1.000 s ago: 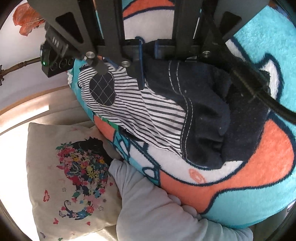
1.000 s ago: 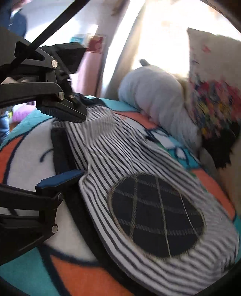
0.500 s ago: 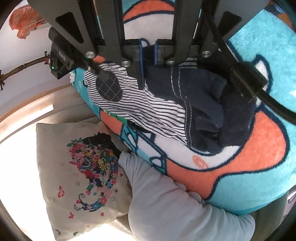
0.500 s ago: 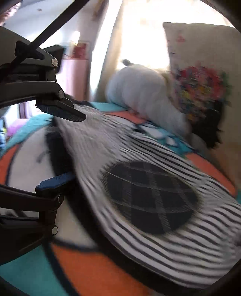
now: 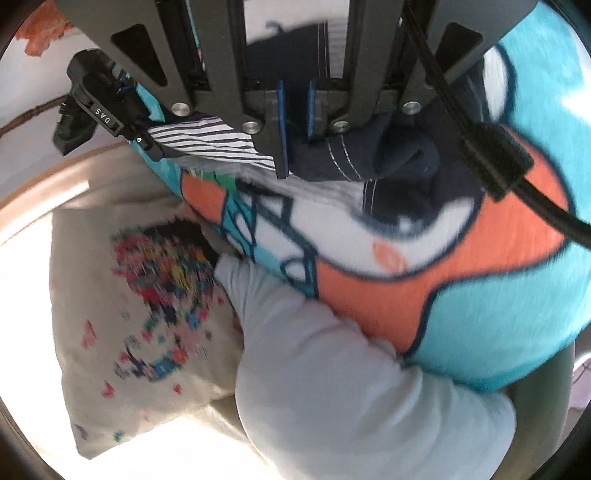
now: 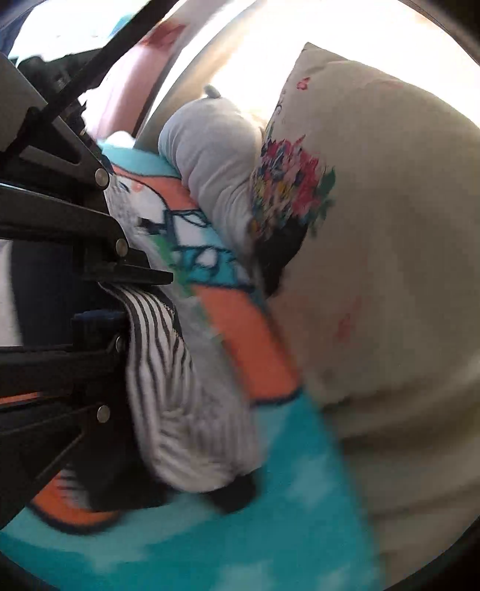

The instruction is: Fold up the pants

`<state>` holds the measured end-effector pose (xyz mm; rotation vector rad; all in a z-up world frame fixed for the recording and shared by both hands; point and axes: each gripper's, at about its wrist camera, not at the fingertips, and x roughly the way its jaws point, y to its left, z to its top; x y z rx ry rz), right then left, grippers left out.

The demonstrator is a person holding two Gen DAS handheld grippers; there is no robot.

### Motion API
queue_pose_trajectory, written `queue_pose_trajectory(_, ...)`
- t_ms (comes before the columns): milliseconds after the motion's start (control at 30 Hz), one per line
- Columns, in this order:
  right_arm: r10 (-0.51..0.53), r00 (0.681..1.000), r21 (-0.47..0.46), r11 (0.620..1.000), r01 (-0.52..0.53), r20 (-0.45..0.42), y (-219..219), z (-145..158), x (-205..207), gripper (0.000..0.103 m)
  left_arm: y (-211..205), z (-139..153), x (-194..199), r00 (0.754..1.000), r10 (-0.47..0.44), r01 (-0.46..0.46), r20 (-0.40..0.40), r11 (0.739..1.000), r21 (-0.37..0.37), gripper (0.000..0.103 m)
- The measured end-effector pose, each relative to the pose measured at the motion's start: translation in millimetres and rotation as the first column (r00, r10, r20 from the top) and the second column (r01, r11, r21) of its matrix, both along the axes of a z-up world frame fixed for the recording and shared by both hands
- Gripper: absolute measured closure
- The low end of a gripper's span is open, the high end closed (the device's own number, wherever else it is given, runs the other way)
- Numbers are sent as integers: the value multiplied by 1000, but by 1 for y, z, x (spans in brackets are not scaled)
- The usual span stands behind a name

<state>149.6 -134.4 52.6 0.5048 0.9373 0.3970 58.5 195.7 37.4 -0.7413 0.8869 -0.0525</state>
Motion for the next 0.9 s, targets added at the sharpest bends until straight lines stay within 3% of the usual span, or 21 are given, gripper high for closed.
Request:
queue_pose_trajectory(167, 161, 986, -208, 967, -148, 49, 48, -7, 57, 91, 19, -1, 55, 998, 54, -50, -35, 995, 91, 95)
queue_pose_trajectory(233, 175, 984, -238, 958, -162, 35, 53, -18, 68, 90, 27, -10, 73, 996, 58, -51, -67, 993, 105, 94)
queue_pose_trajectory(300, 164, 986, -235, 959, -157, 7, 51, -31, 80, 82, 31, -19, 84, 994, 53, -44, -90, 993, 107, 93)
queue_pose_trajectory(400, 103, 995, -236, 967, -99, 3, 39, -41, 88, 51, 34, -29, 91, 994, 24, -14, -105, 995, 100, 84)
queue_pose_trajectory(533, 61, 998, -153, 986, -62, -16, 16, -43, 88, 49, 45, -35, 89, 995, -15, 14, -103, 1000, -10, 72)
queue_pose_trajectory(600, 43, 999, -136, 990, -44, -13, 6, -37, 84, 43, 49, -32, 84, 995, -29, 26, -91, 999, -44, 67)
queue_pose_trajectory(733, 8, 1000, -83, 996, -8, 8, -25, -18, 65, 36, 52, -14, 73, 996, -58, 56, -68, 998, -33, 52)
queue_pose_trajectory(800, -7, 1000, -65, 998, 7, 11, -38, -13, 56, 34, 51, -7, 71, 995, -70, 69, -71, 998, -13, 37)
queue_pose_trajectory(900, -40, 999, -52, 998, 40, 6, -62, -10, 37, 34, 61, -1, 68, 996, -49, 50, -77, 999, 11, 34)
